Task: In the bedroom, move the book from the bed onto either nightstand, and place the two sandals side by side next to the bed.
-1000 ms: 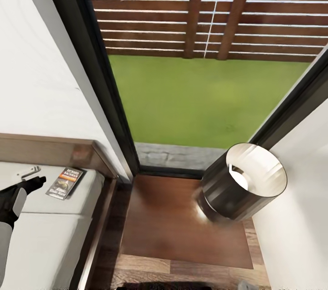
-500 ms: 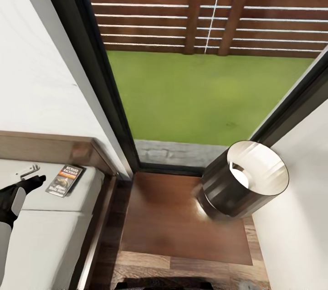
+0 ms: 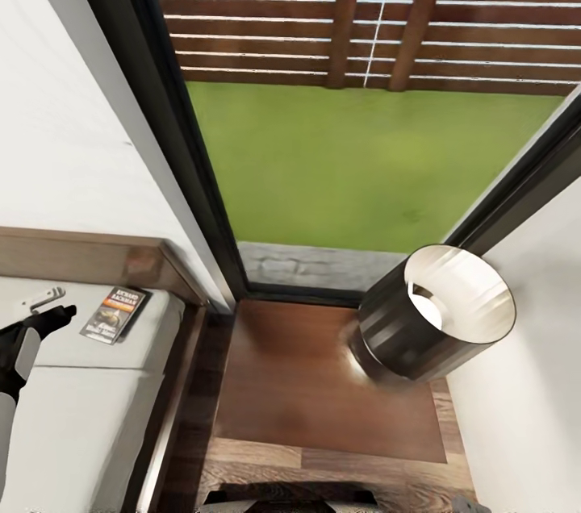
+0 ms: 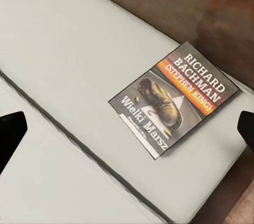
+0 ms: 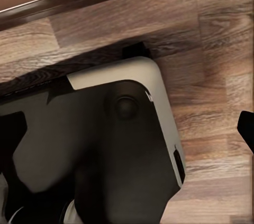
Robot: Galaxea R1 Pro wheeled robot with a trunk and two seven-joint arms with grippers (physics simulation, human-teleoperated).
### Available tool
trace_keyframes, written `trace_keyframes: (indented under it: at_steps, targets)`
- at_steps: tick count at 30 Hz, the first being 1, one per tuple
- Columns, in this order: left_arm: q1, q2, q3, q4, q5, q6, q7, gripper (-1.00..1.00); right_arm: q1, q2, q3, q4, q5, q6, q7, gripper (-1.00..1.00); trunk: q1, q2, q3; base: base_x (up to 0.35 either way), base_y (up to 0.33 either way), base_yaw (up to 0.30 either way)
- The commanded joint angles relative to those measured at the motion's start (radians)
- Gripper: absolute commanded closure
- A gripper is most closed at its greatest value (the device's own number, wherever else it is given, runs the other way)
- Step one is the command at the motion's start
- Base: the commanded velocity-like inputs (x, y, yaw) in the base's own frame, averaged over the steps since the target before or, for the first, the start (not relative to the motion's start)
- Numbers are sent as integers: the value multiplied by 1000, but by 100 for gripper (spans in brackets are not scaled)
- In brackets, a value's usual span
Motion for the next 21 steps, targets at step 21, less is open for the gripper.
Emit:
trace_keyframes:
  at_steps: [21]
  targets:
    - [-1,-2,1,-3,4,7,0,-100,-1,-81,7,-3,-8,-1,70,-100,0,-2,-33,0,0,64]
